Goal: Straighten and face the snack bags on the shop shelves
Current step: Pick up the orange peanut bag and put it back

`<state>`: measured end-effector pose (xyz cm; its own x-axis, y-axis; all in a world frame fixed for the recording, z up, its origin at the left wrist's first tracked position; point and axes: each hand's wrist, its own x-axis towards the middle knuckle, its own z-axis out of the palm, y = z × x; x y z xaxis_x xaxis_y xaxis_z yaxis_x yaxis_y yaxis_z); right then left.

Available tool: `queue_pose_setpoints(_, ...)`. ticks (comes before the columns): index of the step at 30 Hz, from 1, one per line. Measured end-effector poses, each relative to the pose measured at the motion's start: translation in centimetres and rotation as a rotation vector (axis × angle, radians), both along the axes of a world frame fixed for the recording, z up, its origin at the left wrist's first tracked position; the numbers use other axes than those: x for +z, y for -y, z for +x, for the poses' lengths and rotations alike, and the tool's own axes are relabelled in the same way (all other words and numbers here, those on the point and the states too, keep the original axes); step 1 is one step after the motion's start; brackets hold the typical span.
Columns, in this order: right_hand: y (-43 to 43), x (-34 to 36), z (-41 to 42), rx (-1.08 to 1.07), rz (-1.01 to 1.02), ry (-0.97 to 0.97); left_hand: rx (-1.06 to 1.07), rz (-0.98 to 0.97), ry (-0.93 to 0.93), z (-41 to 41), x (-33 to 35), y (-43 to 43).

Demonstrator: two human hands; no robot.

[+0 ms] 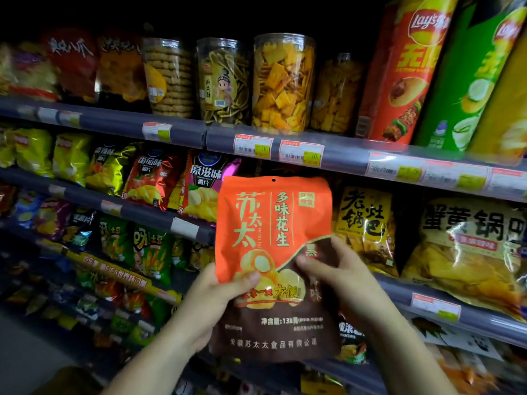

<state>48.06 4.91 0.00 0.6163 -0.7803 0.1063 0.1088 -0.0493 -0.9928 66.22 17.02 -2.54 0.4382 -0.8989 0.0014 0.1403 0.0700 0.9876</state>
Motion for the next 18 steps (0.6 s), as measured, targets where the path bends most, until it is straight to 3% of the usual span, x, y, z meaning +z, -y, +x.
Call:
queue_pose_setpoints(4, -0.3, -1.7, 0.1, 0.054, -0.156, -0.29, 0.015, 0.052, -0.103, 2.8, 0.3, 0.9)
queue_pose_setpoints(7, 0.4, -2.1, 0.4, 0.002, -0.163, -0.25, 0.0, 0.128, -0.144, 5.2, 0.3, 1.3)
queue_pose_setpoints(10, 0.8, -2.1, 1.4, -0.036, -0.162, -0.187, -0.003, 0.078, -0.104, 6.3, 0.7, 1.9)
queue_pose_setpoints(14, 1.6, -1.7, 3.6, -0.246, -0.222, -0.151, -0.017, 0.008, 0.265, 6.9, 1.9, 3.6)
queue_pose_setpoints(18, 3.2, -0.6, 5.9, -0.449, -0.376, -0.184, 0.102, -0.061, 0.496, 8.3, 3.2, 8.0)
